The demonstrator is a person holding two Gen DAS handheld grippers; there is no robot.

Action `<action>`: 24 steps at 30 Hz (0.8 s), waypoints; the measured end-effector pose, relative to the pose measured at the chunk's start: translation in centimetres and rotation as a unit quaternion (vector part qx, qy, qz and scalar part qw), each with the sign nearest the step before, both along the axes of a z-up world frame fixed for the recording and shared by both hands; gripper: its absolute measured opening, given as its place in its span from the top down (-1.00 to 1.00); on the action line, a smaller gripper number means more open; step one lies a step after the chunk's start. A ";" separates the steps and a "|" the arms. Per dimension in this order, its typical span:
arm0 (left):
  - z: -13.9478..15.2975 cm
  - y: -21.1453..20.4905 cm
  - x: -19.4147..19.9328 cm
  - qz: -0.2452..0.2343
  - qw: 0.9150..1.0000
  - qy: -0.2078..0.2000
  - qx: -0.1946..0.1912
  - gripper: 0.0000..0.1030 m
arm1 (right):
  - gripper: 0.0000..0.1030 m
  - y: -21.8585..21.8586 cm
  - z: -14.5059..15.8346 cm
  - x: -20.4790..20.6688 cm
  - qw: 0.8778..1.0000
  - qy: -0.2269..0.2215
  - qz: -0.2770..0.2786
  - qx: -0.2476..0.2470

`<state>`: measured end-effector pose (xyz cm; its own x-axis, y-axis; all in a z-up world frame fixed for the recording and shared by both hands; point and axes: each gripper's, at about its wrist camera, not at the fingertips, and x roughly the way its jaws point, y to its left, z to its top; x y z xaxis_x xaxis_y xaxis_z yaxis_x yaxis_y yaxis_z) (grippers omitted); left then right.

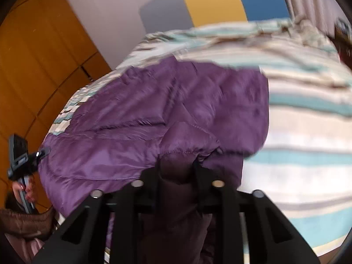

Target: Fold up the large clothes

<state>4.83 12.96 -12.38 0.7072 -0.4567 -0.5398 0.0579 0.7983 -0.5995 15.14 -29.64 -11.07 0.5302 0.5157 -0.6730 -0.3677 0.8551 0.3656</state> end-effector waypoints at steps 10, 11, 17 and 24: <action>6.7 -1.7 3.3 0.076 0.988 -0.109 0.073 0.73 | 0.76 0.1 7.6 1.3 0.992 -0.116 -0.043 0.023; 7.0 -1.8 3.9 0.087 0.987 -0.115 0.074 0.73 | 0.76 0.0 8.0 1.7 0.991 -0.122 -0.051 0.023; 7.9 -2.7 8.0 0.148 0.973 -0.146 0.103 0.73 | 0.78 1.3 8.2 5.7 0.983 -0.145 -0.109 0.032; 6.4 -1.9 12.4 0.177 0.971 -0.122 0.108 0.73 | 0.78 3.0 7.3 9.8 0.977 -0.161 -0.137 0.009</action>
<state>17.22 11.04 -6.02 0.9182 -0.0559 -0.3922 -0.1241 0.8995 -0.4188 24.89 -26.62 -3.80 0.8330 0.3346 -0.4407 -0.2234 0.9320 0.2854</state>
